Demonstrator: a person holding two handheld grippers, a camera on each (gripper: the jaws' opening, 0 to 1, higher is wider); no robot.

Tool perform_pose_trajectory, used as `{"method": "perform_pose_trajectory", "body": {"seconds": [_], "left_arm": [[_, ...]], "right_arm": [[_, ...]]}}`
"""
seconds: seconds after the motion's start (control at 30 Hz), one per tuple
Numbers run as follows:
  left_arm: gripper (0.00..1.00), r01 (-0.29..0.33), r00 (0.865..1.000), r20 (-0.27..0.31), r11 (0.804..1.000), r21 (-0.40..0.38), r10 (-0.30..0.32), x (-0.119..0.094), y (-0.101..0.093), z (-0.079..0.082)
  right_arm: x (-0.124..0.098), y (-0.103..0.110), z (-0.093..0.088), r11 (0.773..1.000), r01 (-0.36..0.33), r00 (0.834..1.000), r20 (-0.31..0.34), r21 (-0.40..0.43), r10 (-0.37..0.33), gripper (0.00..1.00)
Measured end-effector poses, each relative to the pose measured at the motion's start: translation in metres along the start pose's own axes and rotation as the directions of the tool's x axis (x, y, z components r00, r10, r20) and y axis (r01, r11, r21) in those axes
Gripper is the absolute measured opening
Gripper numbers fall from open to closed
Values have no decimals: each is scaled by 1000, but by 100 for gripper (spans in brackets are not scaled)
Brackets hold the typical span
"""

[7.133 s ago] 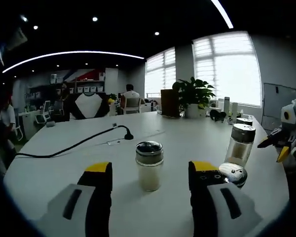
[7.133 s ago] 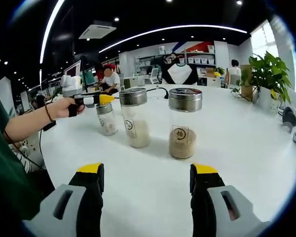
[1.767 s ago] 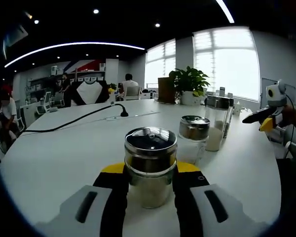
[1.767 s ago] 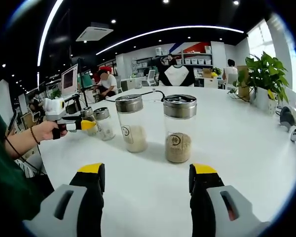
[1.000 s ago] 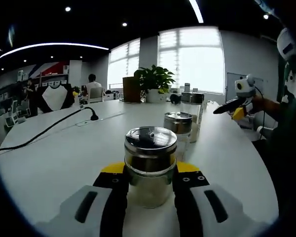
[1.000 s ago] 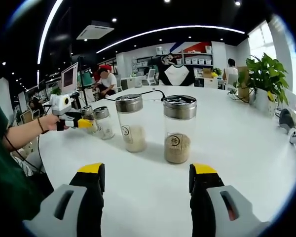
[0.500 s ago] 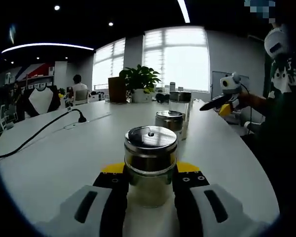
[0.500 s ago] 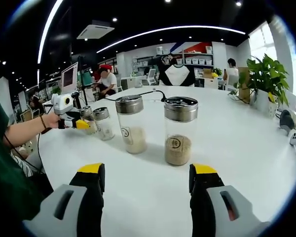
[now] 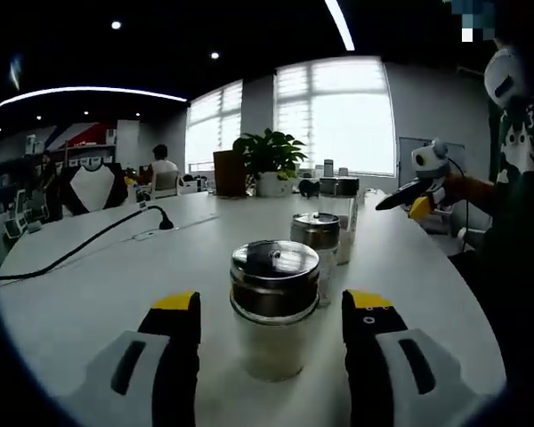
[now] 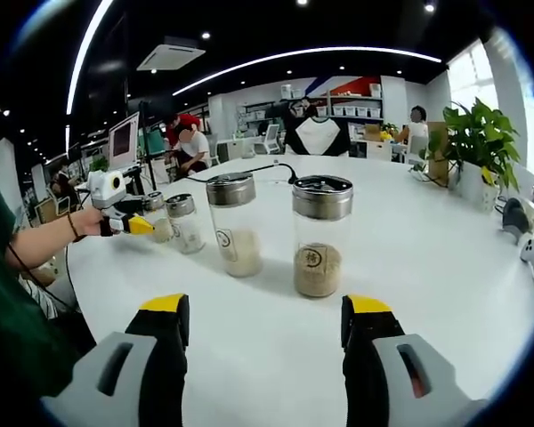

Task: Rotate the seasoning bottle until the label or dispensing opening points toward the visible target arrow and the bottle remains upright within the marked orientation range

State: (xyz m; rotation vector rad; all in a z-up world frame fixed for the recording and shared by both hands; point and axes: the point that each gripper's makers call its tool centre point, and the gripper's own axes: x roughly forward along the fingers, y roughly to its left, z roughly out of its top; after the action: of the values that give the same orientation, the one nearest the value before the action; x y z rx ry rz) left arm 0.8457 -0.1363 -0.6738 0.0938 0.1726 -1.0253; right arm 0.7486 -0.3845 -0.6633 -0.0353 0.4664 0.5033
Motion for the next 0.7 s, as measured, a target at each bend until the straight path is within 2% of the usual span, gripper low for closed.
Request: {"method": "perform_pose_trajectory", "body": {"seconds": [0.03, 0.1, 0.17, 0.2, 0.3, 0.4, 0.43, 0.47, 0.5, 0.57, 0.63, 0.7], "left_arm": [[66, -15, 1000, 15, 1000, -7, 15, -1, -1, 2], [66, -92, 995, 28, 995, -41, 93, -5, 4, 4], [66, -152, 988, -14, 988, -35, 152, -9, 7, -3], [66, -148, 989, -13, 989, -17, 148, -9, 3, -2], [65, -231, 972, 34, 971, -58, 234, -14, 3, 7], [63, -299, 953, 28, 953, -57, 301, -18, 6, 9], [62, -305, 946, 83, 948, -88, 312, -18, 5, 19], [64, -309, 942, 109, 947, -93, 318, -19, 5, 24], [65, -329, 936, 93, 939, -102, 338, -20, 6, 23], [66, -368, 928, 50, 929, -25, 369, -22, 7, 19], [65, -374, 925, 49, 926, -51, 376, -21, 5, 18], [64, -417, 906, 28, 902, -110, 423, -24, 9, 12]], "right_arm": [[0, 0, 0, 1000, 0, 1000, 0, -1, 0, 70], [0, 0, -1, 1000, -2, 1000, -2, -3, 2, 70], [-1, -1, -1, 1000, 1, 1000, -1, 0, -1, 70], [-1, -2, 0, 1000, 2, 1000, 1, 4, -2, 70], [-1, -2, 1, 1000, 1, 1000, 5, 3, -1, 70], [-1, 0, 1, 1000, -8, 1000, 9, -1, 8, 70], [-1, 2, 2, 1000, -13, 1000, 14, -2, 13, 70], [-1, 3, 2, 1000, -16, 1000, 15, -3, 16, 70], [-1, 4, 3, 1000, -19, 1000, 16, -8, 19, 70], [0, 4, 3, 1000, -15, 1000, 13, -10, 15, 70], [1, 4, 3, 1000, -16, 1000, 14, -1, 16, 70], [1, 3, 3, 1000, -16, 1000, 13, 0, 16, 70]]}}
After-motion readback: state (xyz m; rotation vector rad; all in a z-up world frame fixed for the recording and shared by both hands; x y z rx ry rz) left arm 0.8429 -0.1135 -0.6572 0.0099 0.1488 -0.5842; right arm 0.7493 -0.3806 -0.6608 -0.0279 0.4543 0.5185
